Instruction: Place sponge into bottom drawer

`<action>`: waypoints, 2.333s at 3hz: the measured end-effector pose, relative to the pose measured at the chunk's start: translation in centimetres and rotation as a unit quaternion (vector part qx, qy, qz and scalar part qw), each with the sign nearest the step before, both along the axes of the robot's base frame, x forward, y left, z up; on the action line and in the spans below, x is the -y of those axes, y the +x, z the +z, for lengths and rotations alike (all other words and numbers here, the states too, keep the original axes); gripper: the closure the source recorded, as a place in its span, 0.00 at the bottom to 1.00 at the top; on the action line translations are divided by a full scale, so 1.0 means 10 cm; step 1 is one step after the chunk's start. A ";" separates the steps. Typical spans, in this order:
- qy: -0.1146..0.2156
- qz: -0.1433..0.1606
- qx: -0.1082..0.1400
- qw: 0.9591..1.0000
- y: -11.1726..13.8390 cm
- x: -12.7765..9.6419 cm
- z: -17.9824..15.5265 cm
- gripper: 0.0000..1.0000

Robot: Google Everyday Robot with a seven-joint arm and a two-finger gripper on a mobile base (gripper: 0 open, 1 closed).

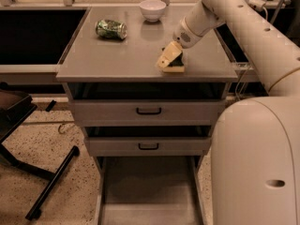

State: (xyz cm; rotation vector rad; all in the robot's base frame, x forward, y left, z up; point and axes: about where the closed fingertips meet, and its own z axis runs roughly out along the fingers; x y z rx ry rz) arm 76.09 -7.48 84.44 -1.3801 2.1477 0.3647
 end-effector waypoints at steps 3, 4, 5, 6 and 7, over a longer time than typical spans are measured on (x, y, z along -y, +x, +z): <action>-0.005 -0.001 -0.016 1.000 -0.06 0.05 -0.13 0.19; -0.005 -0.001 -0.016 1.000 -0.06 0.05 -0.13 0.42; 0.000 0.001 -0.017 1.000 -0.11 0.04 -0.13 0.65; 0.014 0.002 0.018 1.000 -0.36 0.14 0.15 0.88; 0.012 0.004 0.037 0.999 -0.90 0.20 0.41 1.00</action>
Offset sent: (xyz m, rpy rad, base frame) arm -0.0124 -0.0135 -0.0186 -0.0225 0.0535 -0.0095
